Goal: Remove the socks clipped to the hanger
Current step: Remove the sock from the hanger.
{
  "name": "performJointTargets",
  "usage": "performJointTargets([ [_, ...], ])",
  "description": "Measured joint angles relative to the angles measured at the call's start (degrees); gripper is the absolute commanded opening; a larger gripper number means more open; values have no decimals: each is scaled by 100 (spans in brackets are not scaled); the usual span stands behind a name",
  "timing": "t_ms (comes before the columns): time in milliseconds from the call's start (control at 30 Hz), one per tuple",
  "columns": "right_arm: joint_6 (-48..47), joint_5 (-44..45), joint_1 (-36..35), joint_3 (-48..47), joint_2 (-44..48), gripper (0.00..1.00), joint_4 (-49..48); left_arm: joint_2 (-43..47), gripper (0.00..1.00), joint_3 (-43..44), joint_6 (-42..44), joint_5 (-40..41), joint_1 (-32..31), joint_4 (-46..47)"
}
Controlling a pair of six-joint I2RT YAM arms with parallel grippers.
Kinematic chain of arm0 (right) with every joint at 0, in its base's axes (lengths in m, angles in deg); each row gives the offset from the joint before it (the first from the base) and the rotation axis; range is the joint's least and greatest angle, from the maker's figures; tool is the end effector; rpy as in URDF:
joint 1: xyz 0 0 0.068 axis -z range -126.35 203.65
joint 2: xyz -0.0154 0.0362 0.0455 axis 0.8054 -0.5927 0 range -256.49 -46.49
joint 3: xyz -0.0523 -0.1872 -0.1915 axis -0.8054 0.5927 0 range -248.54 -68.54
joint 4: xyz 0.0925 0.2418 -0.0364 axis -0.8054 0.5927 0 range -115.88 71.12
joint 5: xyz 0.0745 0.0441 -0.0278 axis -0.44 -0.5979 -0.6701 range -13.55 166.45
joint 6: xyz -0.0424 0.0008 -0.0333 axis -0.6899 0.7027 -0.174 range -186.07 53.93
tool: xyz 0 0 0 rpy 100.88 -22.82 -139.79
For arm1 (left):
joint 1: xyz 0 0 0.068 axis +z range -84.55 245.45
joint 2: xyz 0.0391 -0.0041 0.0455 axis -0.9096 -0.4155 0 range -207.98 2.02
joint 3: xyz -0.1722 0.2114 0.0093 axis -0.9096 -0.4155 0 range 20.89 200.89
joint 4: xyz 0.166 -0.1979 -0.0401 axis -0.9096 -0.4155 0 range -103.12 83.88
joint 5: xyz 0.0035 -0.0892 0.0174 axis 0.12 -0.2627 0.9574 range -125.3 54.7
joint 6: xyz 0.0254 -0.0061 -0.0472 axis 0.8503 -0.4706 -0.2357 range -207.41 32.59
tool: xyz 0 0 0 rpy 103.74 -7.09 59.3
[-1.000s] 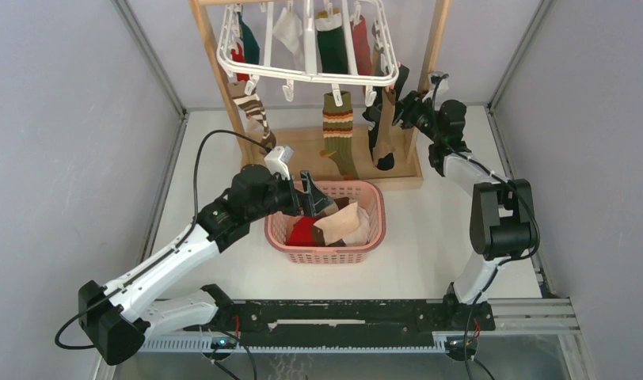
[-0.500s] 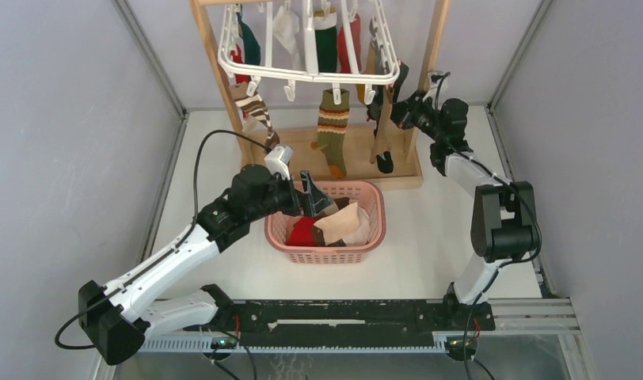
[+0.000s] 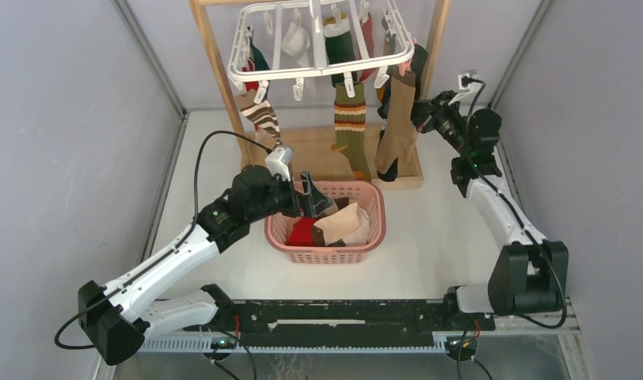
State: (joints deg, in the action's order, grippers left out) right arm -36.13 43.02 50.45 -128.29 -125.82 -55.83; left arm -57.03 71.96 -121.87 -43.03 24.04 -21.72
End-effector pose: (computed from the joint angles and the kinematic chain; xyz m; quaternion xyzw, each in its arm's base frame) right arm 0.3225 0.0377 0.3661 -0.0731 0.6477 0.3863 0.6526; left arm 0.1733 -0.1592 0.3216 0.0874 0.8310 -0.3804 0.3964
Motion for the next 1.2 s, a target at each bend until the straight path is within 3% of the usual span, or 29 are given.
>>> performJointTargets([
  [633,-393,225,33,774,2940,0,1318,164,100,0,-7,7,-140,2],
  [1200,-647,678,-1624,787,3550,0,1956,391,100,0,-15,55,-313,15],
])
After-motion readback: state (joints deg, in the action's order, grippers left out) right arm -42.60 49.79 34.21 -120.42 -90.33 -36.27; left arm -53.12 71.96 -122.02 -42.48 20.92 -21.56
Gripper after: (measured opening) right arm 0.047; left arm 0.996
